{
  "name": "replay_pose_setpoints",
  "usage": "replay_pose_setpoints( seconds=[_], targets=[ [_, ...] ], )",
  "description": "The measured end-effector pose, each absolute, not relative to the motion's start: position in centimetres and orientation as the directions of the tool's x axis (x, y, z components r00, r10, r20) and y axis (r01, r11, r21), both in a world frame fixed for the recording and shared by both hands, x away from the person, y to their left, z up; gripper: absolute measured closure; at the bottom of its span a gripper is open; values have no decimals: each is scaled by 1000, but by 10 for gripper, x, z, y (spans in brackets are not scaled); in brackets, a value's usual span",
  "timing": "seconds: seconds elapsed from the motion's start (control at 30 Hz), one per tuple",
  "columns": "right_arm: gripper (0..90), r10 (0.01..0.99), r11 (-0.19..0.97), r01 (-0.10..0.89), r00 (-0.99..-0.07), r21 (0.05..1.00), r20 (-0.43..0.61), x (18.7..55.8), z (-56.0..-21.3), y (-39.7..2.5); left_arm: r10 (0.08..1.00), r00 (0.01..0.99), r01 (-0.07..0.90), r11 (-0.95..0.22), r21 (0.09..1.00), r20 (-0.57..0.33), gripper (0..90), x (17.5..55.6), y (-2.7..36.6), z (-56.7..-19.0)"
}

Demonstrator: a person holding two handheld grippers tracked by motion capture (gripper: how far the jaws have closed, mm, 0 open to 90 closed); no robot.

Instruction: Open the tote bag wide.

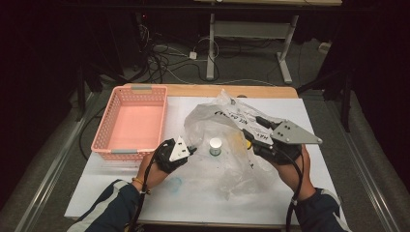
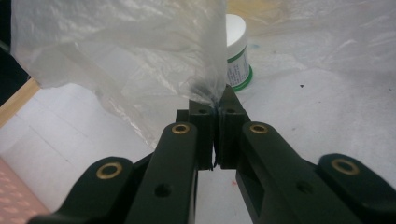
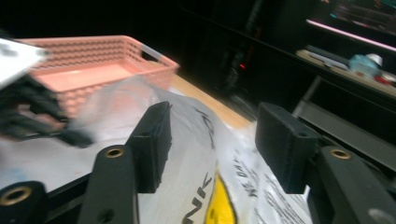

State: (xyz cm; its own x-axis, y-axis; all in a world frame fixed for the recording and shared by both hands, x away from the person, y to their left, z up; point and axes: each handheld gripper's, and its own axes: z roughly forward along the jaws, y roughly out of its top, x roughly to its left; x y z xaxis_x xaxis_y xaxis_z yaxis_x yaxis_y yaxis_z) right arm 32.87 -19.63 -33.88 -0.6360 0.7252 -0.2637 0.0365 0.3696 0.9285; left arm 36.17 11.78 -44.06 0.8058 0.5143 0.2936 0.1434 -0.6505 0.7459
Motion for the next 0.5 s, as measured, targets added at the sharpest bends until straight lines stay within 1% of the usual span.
replay_pose_setpoints(
  seconds=[0.07,0.13,0.27,0.37,0.5],
  targets=[
    [459,695,371,-8,-660,929,-283,317,-339,-198,515,806,144,-650,747,293,858,361,119,-440],
    [432,678,379,-22,-674,925,-294,308,-342,-200,517,803,141,-648,749,297,859,360,120,-439],
    [397,642,398,-5,-712,917,-283,291,-351,-208,523,799,138,-641,755,298,859,360,121,-438],
    [371,620,402,24,-743,915,-253,278,-360,-211,528,796,139,-635,760,296,859,360,122,-437],
    [335,577,462,70,-781,884,-239,266,-377,-211,528,795,132,-631,764,299,860,359,122,-435]
  ],
)
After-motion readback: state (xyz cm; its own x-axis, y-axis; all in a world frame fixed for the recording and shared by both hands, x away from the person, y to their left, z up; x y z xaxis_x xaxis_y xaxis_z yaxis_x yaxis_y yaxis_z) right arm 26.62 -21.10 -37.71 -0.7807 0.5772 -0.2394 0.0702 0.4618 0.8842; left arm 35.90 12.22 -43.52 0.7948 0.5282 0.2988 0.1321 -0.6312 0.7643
